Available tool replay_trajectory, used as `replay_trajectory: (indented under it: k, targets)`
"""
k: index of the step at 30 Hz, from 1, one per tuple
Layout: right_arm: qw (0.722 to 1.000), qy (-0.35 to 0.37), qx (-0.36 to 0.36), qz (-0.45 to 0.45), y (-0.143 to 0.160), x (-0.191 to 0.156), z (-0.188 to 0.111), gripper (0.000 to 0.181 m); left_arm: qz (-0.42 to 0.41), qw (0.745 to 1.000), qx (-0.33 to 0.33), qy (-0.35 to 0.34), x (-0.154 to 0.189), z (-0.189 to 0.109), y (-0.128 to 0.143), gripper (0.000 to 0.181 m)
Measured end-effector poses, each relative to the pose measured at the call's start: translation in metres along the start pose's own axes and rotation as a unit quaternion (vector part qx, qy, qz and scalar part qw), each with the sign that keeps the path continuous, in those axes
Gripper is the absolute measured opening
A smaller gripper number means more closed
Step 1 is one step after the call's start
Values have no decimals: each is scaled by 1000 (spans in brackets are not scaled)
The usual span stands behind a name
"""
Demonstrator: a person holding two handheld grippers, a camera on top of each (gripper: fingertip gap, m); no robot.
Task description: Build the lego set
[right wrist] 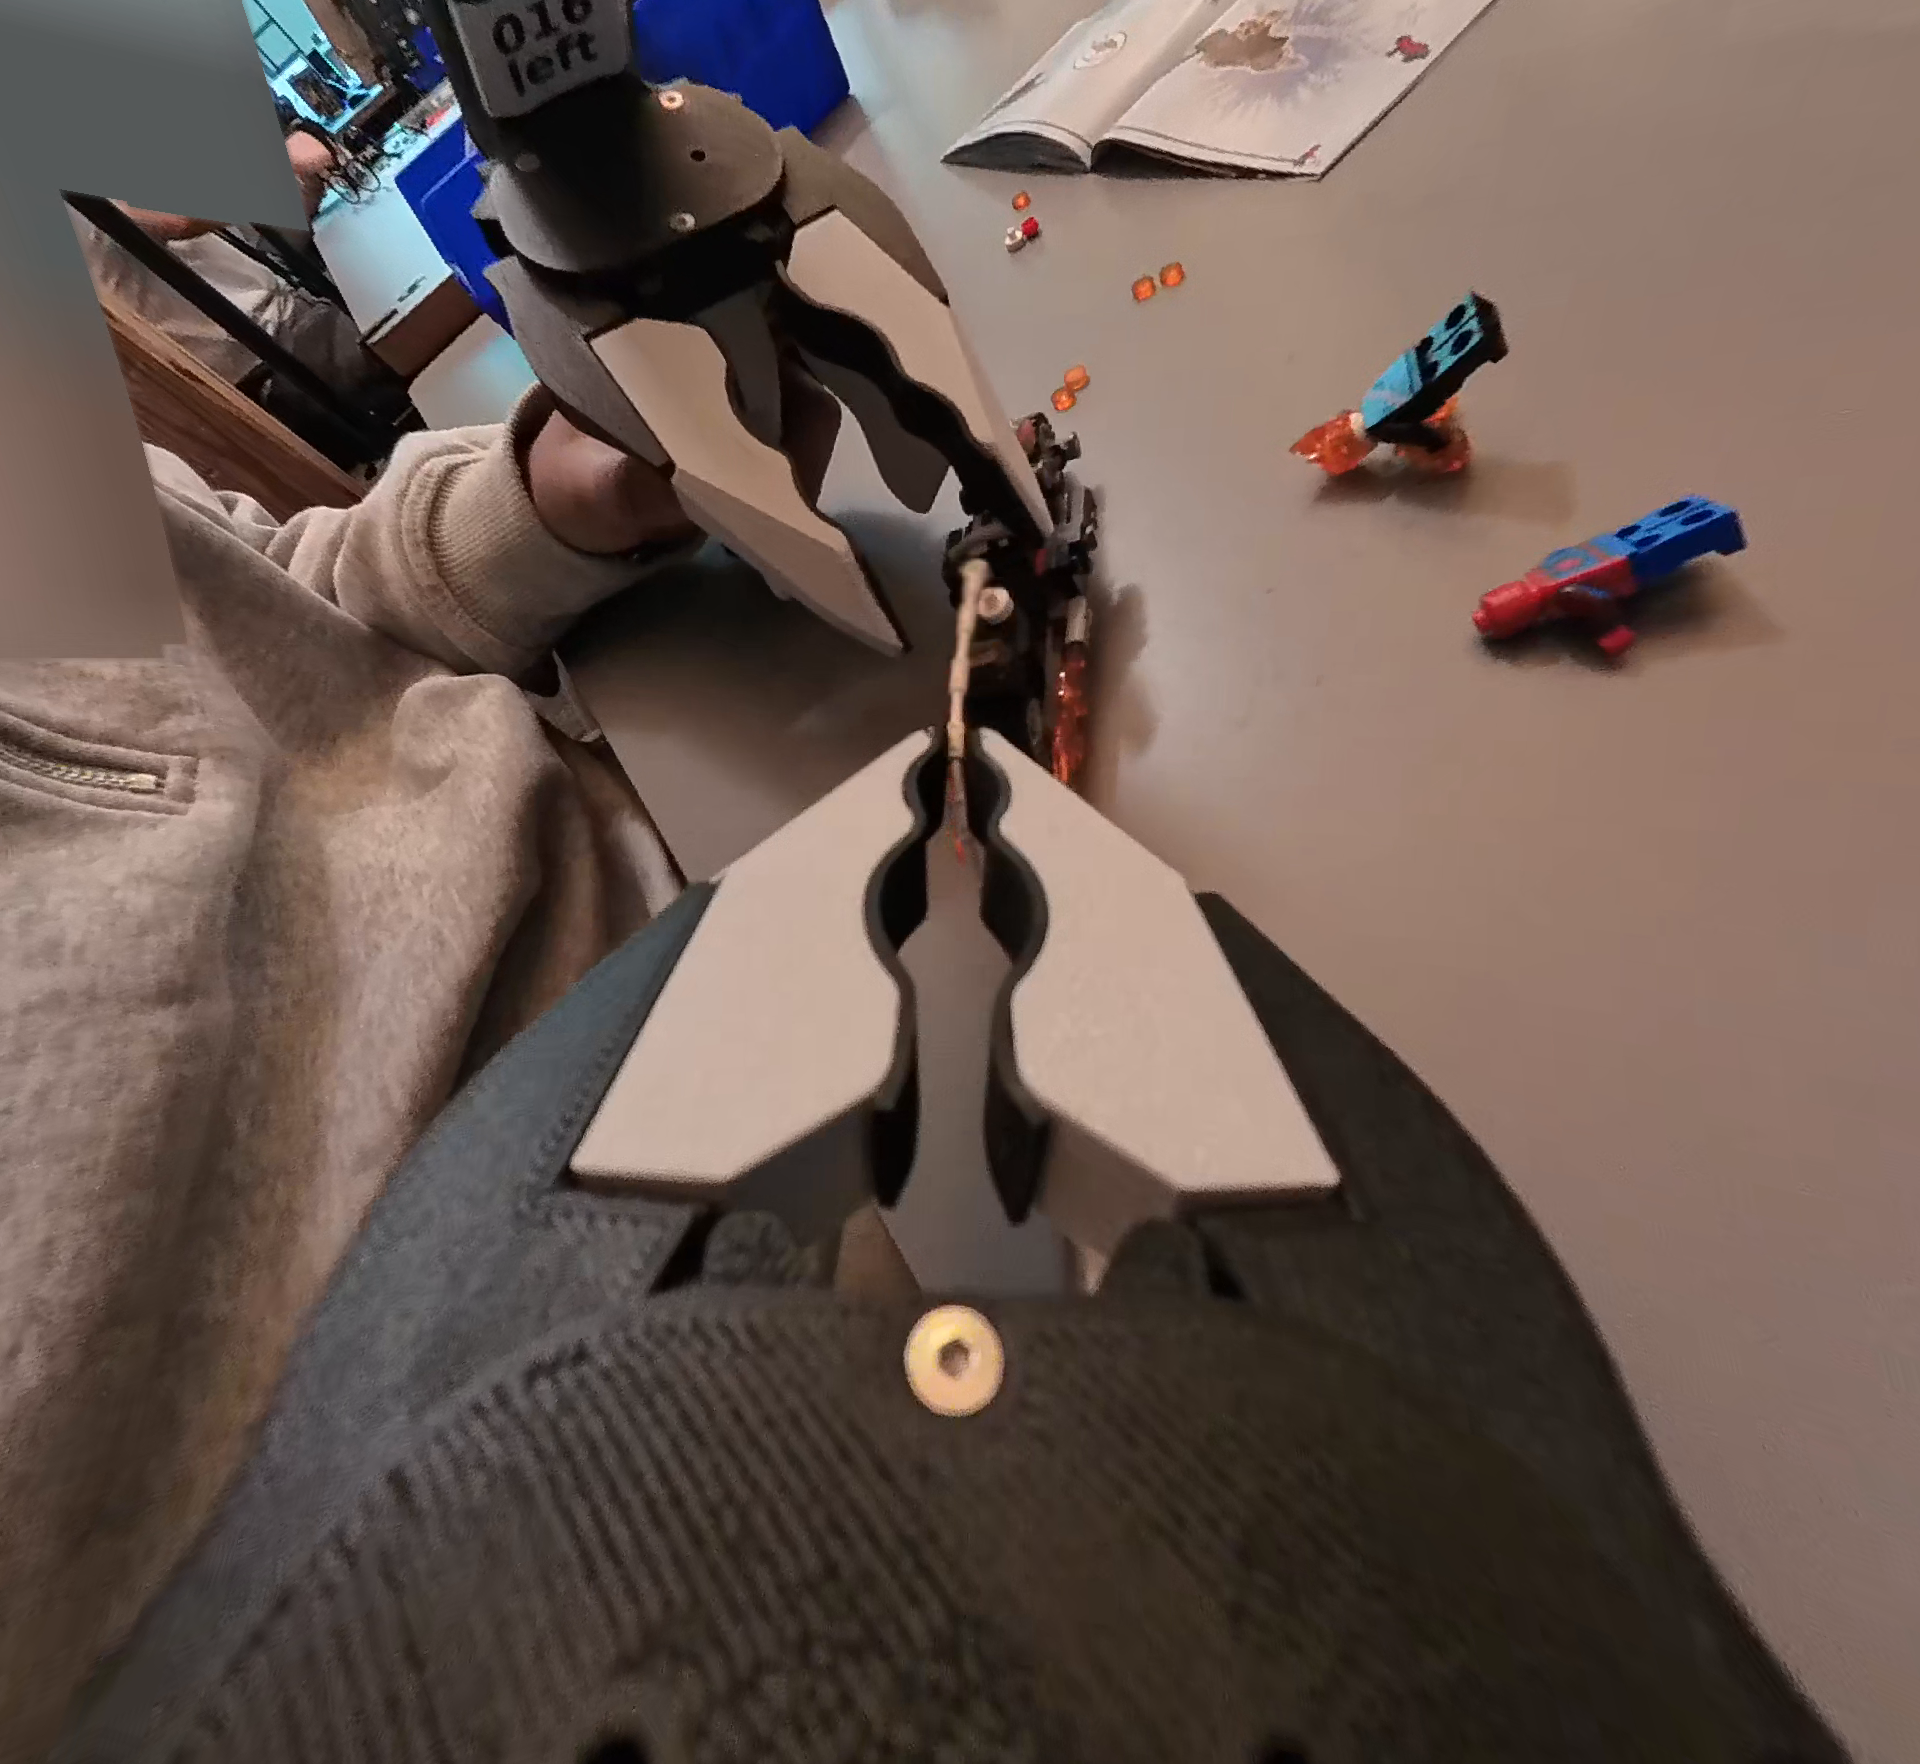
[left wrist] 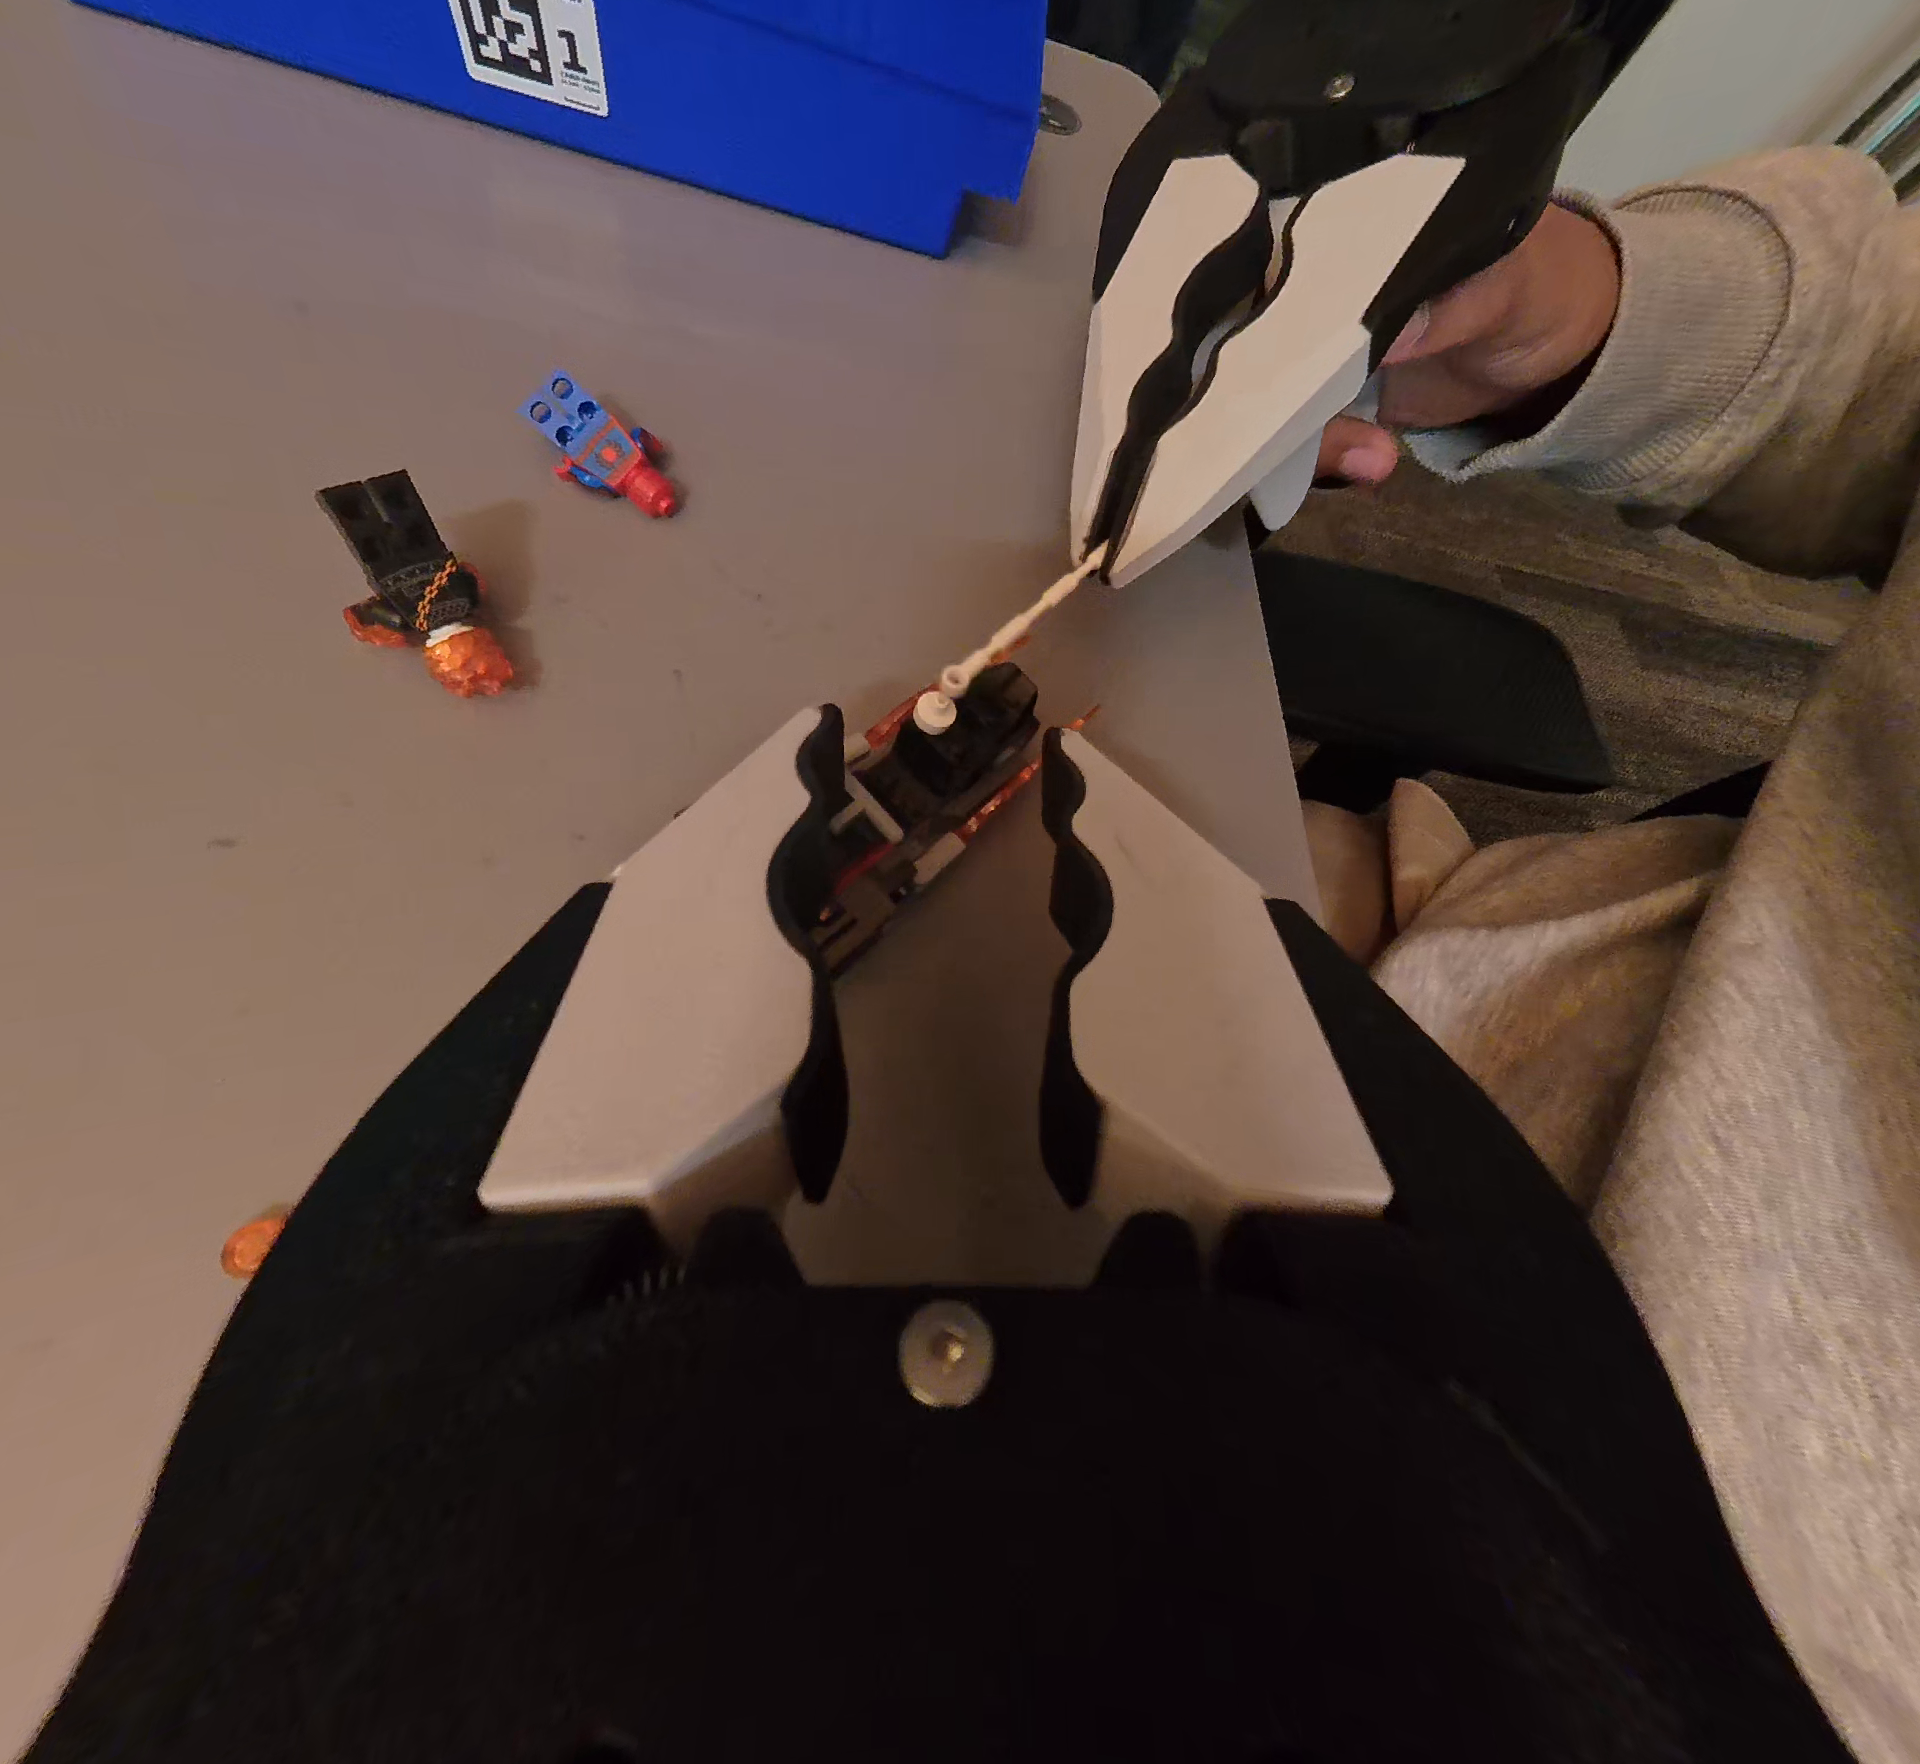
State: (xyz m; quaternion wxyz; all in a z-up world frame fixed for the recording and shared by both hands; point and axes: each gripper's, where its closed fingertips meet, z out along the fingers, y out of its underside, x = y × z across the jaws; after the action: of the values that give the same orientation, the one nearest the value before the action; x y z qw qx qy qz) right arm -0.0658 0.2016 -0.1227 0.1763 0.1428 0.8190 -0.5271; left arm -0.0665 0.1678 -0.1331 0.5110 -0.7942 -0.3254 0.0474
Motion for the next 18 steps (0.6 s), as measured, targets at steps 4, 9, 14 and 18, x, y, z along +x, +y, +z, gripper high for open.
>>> replay_trajectory:
  k: [4,9,14,18]
  targets:
    - [1000,4,-7,1,3,2,0,0,-1,1000,0,0,0,0,0,36]
    - [1000,4,-12,1,6,3,1,0,-2,1000,0,1,0,0,0,36]
    - [1000,5,-19,-1,6,3,2,0,-3,1000,0,2,0,0,0,36]
    - [1000,7,-29,-2,8,5,3,0,-3,1000,0,2,0,0,0,36]
